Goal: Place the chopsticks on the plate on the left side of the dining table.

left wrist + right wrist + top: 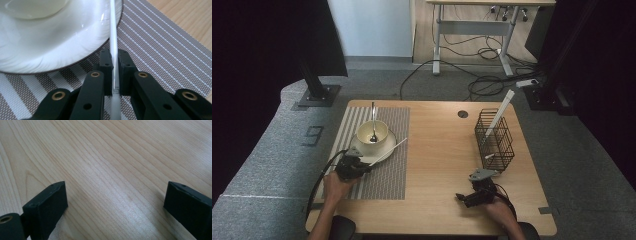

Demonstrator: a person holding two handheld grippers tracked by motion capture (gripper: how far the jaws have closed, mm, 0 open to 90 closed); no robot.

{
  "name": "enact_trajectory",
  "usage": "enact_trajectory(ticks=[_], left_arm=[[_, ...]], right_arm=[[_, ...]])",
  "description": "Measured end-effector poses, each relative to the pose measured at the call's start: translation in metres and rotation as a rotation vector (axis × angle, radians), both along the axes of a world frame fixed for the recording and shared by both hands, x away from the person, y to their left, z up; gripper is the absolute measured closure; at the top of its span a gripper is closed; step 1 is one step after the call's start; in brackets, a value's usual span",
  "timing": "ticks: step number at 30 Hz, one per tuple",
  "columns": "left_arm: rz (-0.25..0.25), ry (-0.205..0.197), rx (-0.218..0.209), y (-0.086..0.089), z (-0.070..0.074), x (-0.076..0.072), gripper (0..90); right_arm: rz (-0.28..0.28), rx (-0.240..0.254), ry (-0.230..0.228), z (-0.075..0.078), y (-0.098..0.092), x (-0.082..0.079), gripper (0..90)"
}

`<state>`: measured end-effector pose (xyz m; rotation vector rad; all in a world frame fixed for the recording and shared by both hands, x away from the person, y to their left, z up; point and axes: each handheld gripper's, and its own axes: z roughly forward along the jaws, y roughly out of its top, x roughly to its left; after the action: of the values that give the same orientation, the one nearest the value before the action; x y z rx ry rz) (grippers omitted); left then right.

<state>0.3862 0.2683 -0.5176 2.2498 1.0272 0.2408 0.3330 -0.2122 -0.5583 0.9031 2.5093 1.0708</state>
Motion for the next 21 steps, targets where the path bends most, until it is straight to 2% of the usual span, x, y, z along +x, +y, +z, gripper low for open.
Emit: enact_trajectory(ticks=[6,9,16,21], left_arm=[[0.038,0.008,-0.009,0.009,-0.001,0.001,83.6],[0.058,0.008,0.006,0.011,-0.002,0.001,83.5],[0.095,0.017,0.005,0.018,-0.003,0.001,83.3],[0.098,0.012,0.008,0.018,-0.003,0.001,83.0]], right_arm=[[0.001,0.000,0.000,0.000,0.000,0.000,3.8],[0.000,0.000,0.000,0.000,0.000,0.000,3.8],[0.000,-0.002,0.000,0.000,0.001,0.000,3.0],[-0.002,-0.003,0.002,0.000,0.001,0.000,2.5]])
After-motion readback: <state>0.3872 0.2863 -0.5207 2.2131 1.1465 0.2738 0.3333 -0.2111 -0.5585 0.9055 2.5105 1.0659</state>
